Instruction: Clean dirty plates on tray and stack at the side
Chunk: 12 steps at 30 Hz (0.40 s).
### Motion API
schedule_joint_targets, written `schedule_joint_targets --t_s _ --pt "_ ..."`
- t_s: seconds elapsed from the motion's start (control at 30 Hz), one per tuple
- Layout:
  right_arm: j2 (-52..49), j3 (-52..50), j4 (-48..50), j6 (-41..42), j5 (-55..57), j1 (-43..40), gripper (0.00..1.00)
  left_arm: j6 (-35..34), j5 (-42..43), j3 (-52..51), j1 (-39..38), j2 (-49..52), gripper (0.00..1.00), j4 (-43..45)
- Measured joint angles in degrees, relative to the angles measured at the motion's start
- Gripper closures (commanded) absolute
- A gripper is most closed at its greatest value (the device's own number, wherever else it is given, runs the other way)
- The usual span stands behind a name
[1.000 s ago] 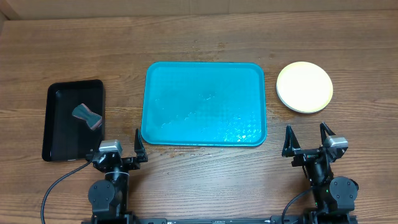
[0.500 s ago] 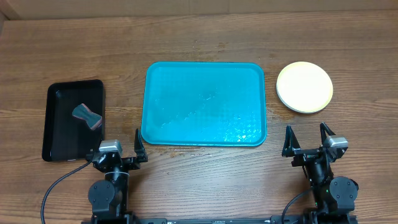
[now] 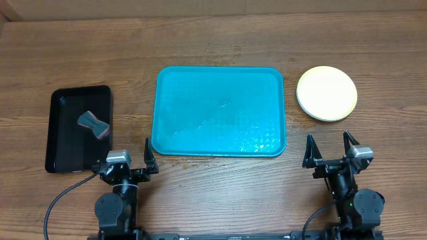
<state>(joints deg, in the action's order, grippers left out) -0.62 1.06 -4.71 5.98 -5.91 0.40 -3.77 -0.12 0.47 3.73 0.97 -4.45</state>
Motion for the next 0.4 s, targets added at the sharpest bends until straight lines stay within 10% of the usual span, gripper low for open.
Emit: schedule_joint_targets --t_s 0.4 --pt "0.00 0.00 0.00 0.00 -0.02 0.00 0.00 0.81 0.00 0.00 0.00 0.00 0.00 -0.02"
